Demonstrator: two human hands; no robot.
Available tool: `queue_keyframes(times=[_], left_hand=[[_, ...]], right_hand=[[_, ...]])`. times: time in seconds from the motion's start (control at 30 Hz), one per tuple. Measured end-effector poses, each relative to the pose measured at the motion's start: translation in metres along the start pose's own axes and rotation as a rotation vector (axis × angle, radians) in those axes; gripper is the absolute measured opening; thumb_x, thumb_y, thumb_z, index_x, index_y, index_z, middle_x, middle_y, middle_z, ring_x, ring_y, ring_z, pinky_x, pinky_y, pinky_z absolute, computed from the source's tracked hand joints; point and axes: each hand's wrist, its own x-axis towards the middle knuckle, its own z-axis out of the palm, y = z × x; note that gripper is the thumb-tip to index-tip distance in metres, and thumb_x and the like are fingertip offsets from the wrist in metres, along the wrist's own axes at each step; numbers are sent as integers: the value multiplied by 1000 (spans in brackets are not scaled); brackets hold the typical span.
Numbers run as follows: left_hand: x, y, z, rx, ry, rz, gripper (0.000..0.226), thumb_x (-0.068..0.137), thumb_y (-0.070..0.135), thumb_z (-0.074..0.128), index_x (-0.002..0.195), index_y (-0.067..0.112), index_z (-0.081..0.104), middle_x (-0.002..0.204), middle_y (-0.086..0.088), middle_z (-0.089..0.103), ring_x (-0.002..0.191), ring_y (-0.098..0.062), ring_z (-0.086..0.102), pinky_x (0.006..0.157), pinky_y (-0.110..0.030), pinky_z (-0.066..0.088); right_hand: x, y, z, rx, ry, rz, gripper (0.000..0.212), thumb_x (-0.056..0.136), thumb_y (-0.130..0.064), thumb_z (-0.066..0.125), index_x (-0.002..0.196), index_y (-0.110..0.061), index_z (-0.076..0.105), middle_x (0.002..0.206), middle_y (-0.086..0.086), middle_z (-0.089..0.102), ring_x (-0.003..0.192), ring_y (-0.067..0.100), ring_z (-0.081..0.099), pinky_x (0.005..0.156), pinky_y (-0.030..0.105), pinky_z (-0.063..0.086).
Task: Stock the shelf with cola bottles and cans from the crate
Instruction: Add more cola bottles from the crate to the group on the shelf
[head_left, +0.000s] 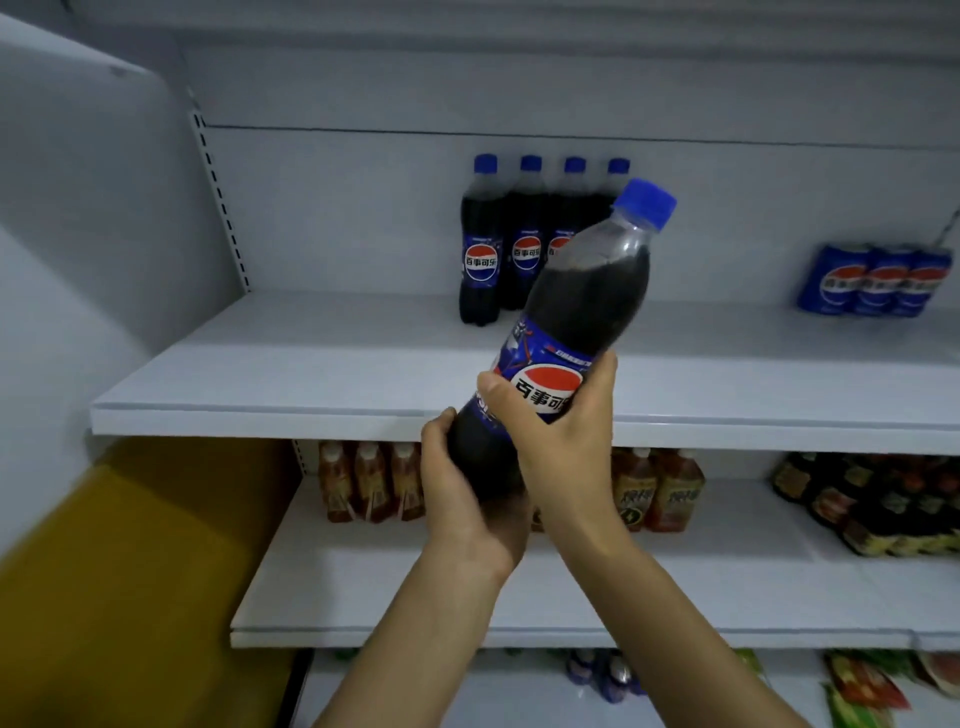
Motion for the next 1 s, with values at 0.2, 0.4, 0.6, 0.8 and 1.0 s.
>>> queue_keyframes(times=[0.2,0.4,0.6,0.8,1.0], left_hand=[[65,2,30,501,126,337,27,94,31,54,117,16,57,115,-8,66,101,-14,63,86,-27,49],[146,12,39,1092,91,621,57,86,18,68,133,24,37,140,3,43,127,-12,42,101,-22,35],[241,25,36,1468,206,752,115,41,49,88,140,31,31,132,1,50,120,-19,51,96,-46,50],[287,31,53,1520,338,697,148,26,71,74,150,23,7,149,-11,29,136,-32,34,106,-50,39],[298,25,59,1514,438,753,125,59,40,85,151,17,5,153,-11,25,139,-31,30,108,-51,36]], right_hand=[[89,8,-31,-8,33,0,69,71,-2,79,125,-26,45,111,-7,61,93,5,64,66,11,52],[177,45,-39,-75,-35,87,78,71,1,77,135,-21,37,111,-5,54,89,2,55,70,16,46],[247,89,-27,-169,-32,113,84,72,0,77,141,-18,34,130,4,55,110,17,55,85,22,42],[297,124,-11,-202,-86,68,84,74,1,74,143,-17,30,132,4,52,115,16,52,89,18,42],[316,152,3,-249,-56,-36,82,73,-7,77,142,-17,34,136,7,50,125,22,50,106,40,43]])
